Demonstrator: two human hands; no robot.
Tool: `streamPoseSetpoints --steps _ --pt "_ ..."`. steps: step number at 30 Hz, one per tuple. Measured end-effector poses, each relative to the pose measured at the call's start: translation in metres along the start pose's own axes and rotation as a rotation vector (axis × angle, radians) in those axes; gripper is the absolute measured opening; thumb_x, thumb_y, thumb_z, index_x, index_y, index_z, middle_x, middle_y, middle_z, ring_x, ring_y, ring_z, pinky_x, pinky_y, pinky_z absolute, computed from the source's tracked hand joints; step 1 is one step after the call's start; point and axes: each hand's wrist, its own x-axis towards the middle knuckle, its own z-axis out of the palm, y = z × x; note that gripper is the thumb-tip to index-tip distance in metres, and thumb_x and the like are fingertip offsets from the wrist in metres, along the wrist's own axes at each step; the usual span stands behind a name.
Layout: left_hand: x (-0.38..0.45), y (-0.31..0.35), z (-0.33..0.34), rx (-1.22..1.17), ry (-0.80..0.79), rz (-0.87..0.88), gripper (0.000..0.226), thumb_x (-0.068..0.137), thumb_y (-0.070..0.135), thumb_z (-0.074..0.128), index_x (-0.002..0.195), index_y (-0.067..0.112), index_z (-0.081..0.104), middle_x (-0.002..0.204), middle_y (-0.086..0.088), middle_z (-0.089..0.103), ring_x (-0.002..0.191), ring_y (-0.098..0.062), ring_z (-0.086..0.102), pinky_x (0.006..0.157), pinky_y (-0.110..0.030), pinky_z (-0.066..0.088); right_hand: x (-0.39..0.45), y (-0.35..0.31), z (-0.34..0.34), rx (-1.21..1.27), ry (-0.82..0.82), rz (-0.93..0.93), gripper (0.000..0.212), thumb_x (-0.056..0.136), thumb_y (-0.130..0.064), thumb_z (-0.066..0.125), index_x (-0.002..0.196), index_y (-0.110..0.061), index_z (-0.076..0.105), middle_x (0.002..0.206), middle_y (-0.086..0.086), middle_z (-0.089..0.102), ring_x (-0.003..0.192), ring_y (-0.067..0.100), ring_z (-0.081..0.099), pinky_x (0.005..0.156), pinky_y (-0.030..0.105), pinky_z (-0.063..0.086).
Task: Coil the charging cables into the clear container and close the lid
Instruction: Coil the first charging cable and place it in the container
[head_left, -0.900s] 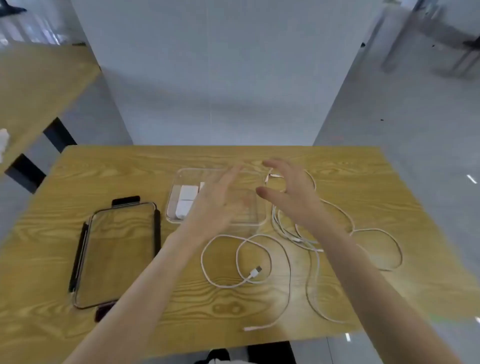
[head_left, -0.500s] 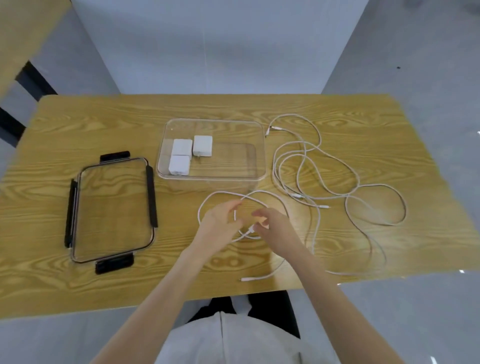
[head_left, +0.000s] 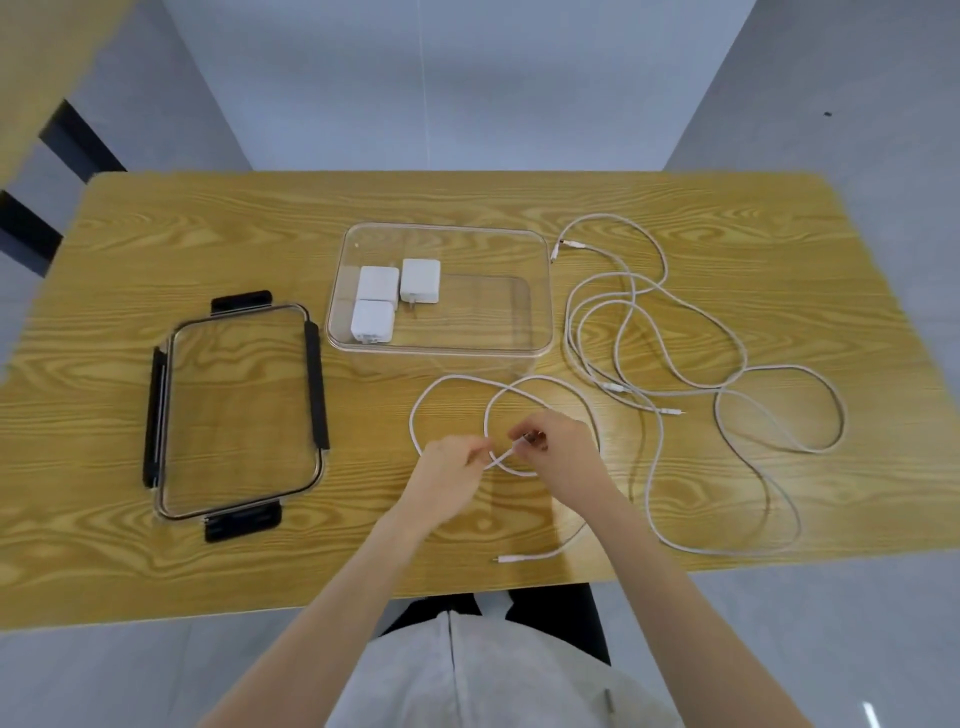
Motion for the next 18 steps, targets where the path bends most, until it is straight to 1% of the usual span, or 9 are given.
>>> streamPoseSetpoints --steps 2,4,7,9,10,12,13,16,18 --pt "0.000 0.005 -0.007 -0.048 0.002 0.032 0.031 0.097 0.020 0.041 0.121 0.015 0.061 0.119 -0.008 0.067 0.105 -0.020 0.062 0.079 -0.023 0.044 -0.003 -0.013 -0.018 0.109 0.053 -0.058 0.015 0.087 -0.007 0.059 0.096 -0.013 0.069 0.086 -0.005 0.063 0.068 -0.002 0.053 0.066 0.009 0.041" --pt "-0.002 0.014 -0.016 -0.159 0.024 0.090 0.025 0.095 0.024 0.046 0.107 0.017 0.067 0.098 -0.009 0.072 0.089 -0.018 0.063 0.080 -0.034 0.047 -0.004 -0.029 -0.036 0.234 0.117 -0.113 0.014 0.084 -0.006 0.063 0.092 -0.016 0.068 0.073 -0.012 0.059 0.062 -0.007 0.053 0.062 0.006 0.041" --pt "-0.005 0.036 -0.034 -0.339 0.089 0.205 0.016 0.093 0.023 0.052 0.090 0.028 0.067 0.076 0.002 0.069 0.075 -0.007 0.062 0.078 -0.023 0.047 -0.004 -0.055 -0.060 0.444 0.158 -0.196 0.021 0.082 -0.001 0.064 0.095 -0.018 0.066 0.073 -0.007 0.061 0.063 -0.004 0.057 0.066 0.009 0.044" --pt "-0.008 0.052 -0.048 -0.439 0.124 0.256 0.020 0.092 0.020 0.054 0.086 0.033 0.068 0.071 0.002 0.068 0.071 -0.007 0.064 0.079 -0.025 0.049 -0.003 -0.072 -0.071 0.560 0.162 -0.263 0.026 0.081 0.003 0.064 0.095 -0.019 0.065 0.074 -0.003 0.063 0.066 0.000 0.061 0.067 0.010 0.046" --pt "-0.009 0.058 -0.055 -0.494 0.121 0.268 0.019 0.092 0.015 0.053 0.089 0.027 0.069 0.071 0.001 0.067 0.068 -0.006 0.064 0.077 -0.025 0.051 -0.004 -0.079 -0.074 0.581 0.165 -0.296 0.028 0.081 0.003 0.064 0.093 -0.023 0.065 0.074 -0.003 0.063 0.067 0.003 0.062 0.068 0.012 0.047" --pt "-0.012 0.069 -0.068 -0.561 0.108 0.294 0.018 0.093 0.005 0.049 0.098 0.006 0.066 0.073 -0.004 0.065 0.061 -0.003 0.063 0.067 -0.017 0.052 -0.003 -0.093 -0.080 0.583 0.176 -0.348 0.033 0.080 0.000 0.066 0.090 -0.031 0.065 0.073 -0.007 0.063 0.070 0.006 0.062 0.069 0.015 0.049" --pt "-0.014 0.074 -0.074 -0.565 0.104 0.298 0.018 0.094 0.004 0.047 0.100 0.001 0.064 0.073 -0.005 0.064 0.059 -0.002 0.063 0.063 -0.015 0.051 -0.002 -0.099 -0.083 0.582 0.174 -0.366 0.033 0.079 -0.001 0.067 0.090 -0.032 0.065 0.073 -0.009 0.063 0.071 0.007 0.061 0.069 0.016 0.049" --pt "-0.022 0.087 -0.092 -0.641 0.084 0.298 0.019 0.096 0.005 0.043 0.091 0.002 0.061 0.072 -0.007 0.064 0.053 -0.005 0.064 0.057 -0.018 0.053 0.001 -0.112 -0.090 0.720 0.146 -0.389 0.027 0.083 -0.002 0.064 0.095 -0.026 0.067 0.074 -0.009 0.066 0.071 0.004 0.062 0.069 0.015 0.048" --pt "-0.026 0.093 -0.103 -0.766 0.084 0.279 0.021 0.097 0.005 0.040 0.086 0.002 0.058 0.071 -0.009 0.064 0.053 -0.008 0.064 0.058 -0.021 0.054 0.003 -0.112 -0.091 0.904 0.069 -0.340 0.024 0.089 -0.006 0.056 0.100 -0.023 0.068 0.083 -0.005 0.073 0.082 0.008 0.065 0.080 0.023 0.050"
